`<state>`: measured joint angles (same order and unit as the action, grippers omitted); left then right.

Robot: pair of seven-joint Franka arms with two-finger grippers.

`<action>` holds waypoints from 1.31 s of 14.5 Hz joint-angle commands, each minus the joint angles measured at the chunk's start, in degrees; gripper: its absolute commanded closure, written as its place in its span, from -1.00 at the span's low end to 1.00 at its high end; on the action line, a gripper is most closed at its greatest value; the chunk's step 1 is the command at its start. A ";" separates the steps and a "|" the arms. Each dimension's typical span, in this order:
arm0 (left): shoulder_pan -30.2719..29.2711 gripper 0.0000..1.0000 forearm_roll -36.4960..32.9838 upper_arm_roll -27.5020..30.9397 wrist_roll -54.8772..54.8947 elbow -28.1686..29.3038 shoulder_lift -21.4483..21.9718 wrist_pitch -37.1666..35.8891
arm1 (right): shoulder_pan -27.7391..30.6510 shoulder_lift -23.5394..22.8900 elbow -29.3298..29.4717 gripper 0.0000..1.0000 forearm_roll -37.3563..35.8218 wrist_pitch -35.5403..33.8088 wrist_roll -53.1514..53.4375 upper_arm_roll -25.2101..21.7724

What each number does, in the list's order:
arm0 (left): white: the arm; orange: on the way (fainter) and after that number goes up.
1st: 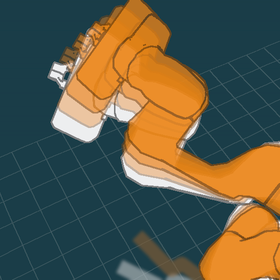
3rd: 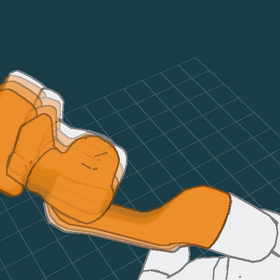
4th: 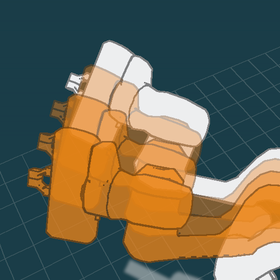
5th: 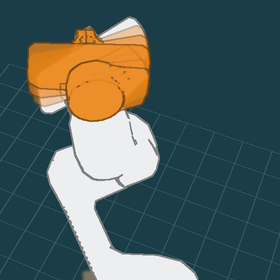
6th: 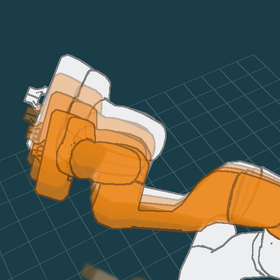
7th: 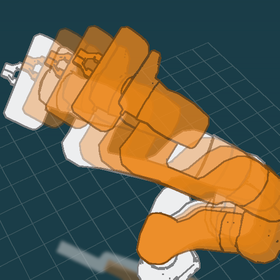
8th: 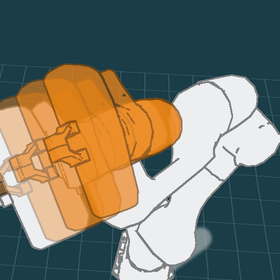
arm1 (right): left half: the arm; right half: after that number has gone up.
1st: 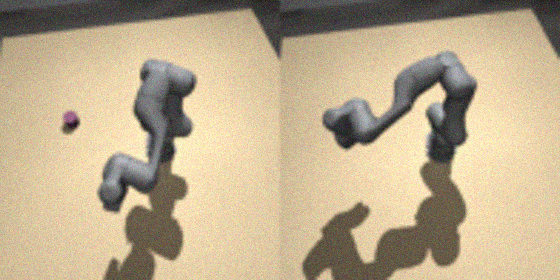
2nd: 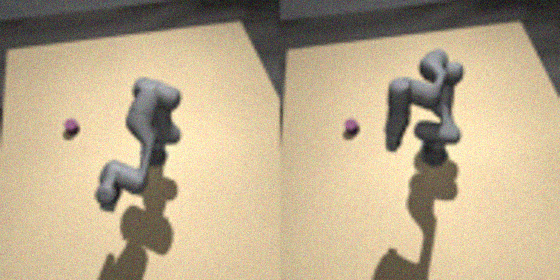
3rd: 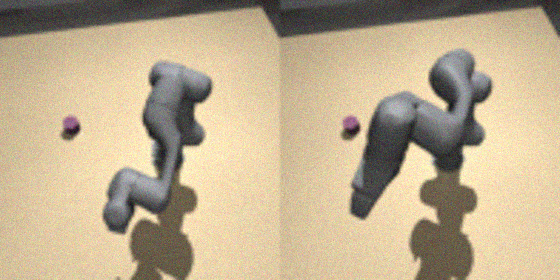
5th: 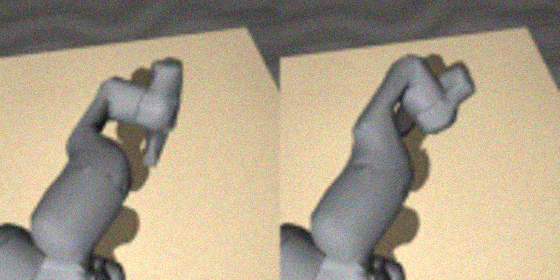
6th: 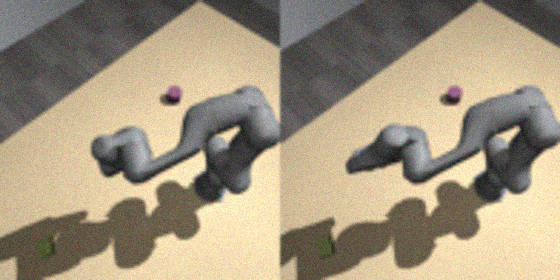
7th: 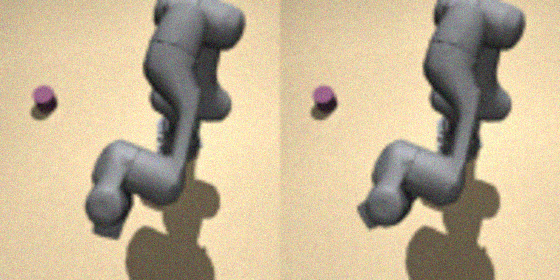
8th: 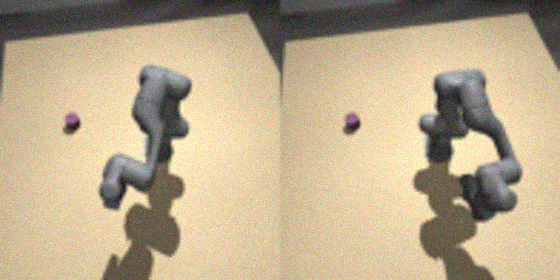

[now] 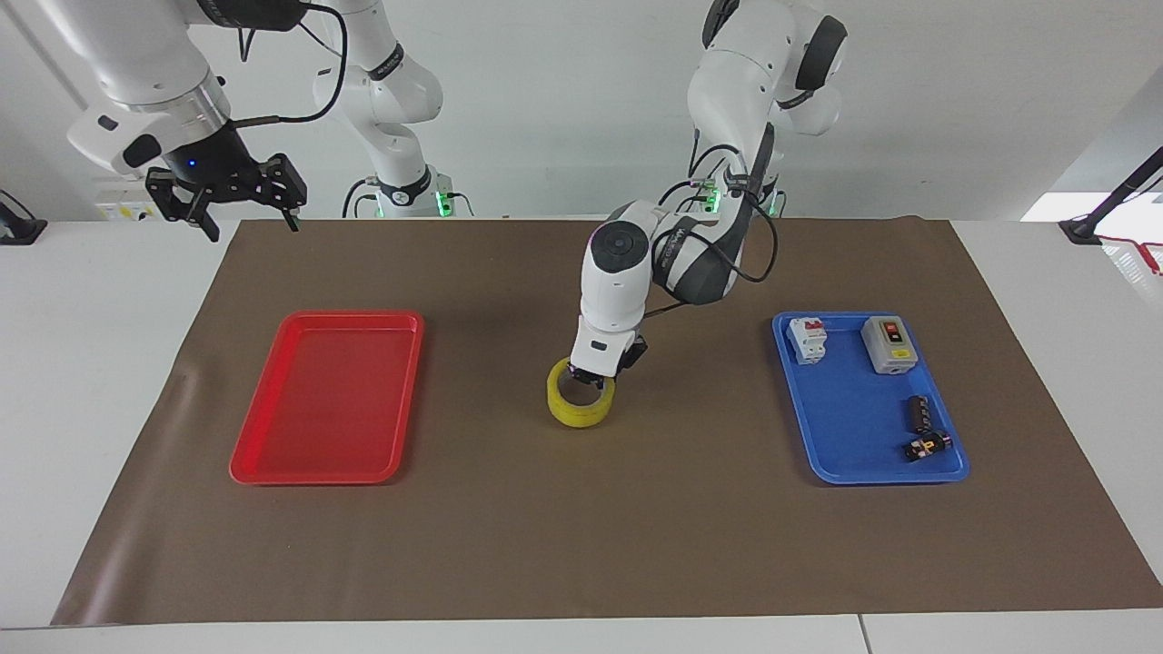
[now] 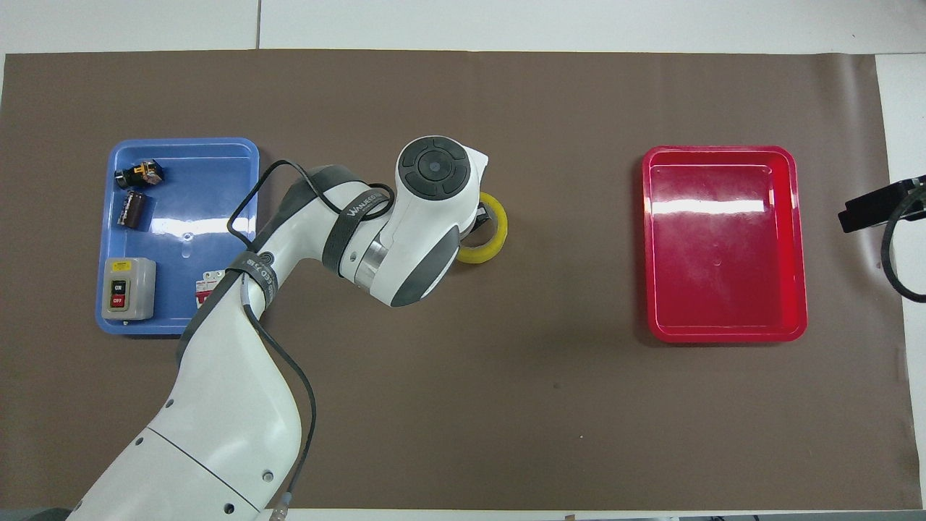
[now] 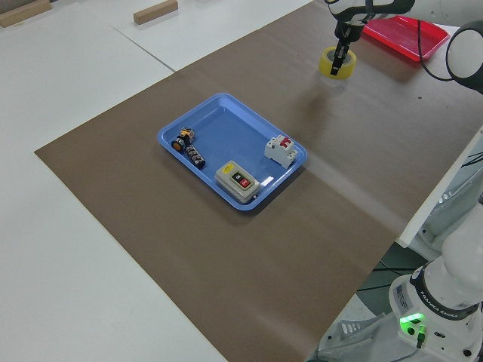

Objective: Place and move tape with both arms

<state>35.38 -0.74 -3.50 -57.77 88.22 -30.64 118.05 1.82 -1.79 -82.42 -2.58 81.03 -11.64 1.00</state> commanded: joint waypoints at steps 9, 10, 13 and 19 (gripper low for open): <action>-0.22 -0.47 0.83 0.51 -0.33 3.98 1.28 4.03 | 0.64 0.65 -0.46 -1.00 1.70 -0.34 -1.01 -0.21; -0.14 -0.90 0.66 0.60 -0.33 3.28 1.37 2.90 | 0.47 0.73 -0.55 -1.00 1.70 -0.34 -1.01 -0.12; -1.01 -1.00 0.21 1.56 -0.15 -1.46 2.16 -4.82 | 0.38 0.82 -0.64 -1.00 1.61 -0.25 -0.93 -0.12; -13.46 -1.00 0.21 3.41 19.13 -0.51 16.47 -20.90 | -0.06 2.05 -4.24 -1.00 1.52 4.83 -0.05 0.50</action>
<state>26.92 -0.78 0.10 -47.43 85.52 -19.27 101.76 1.55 -1.69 -83.26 -2.50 82.73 -11.64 1.19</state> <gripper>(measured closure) 0.000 0.000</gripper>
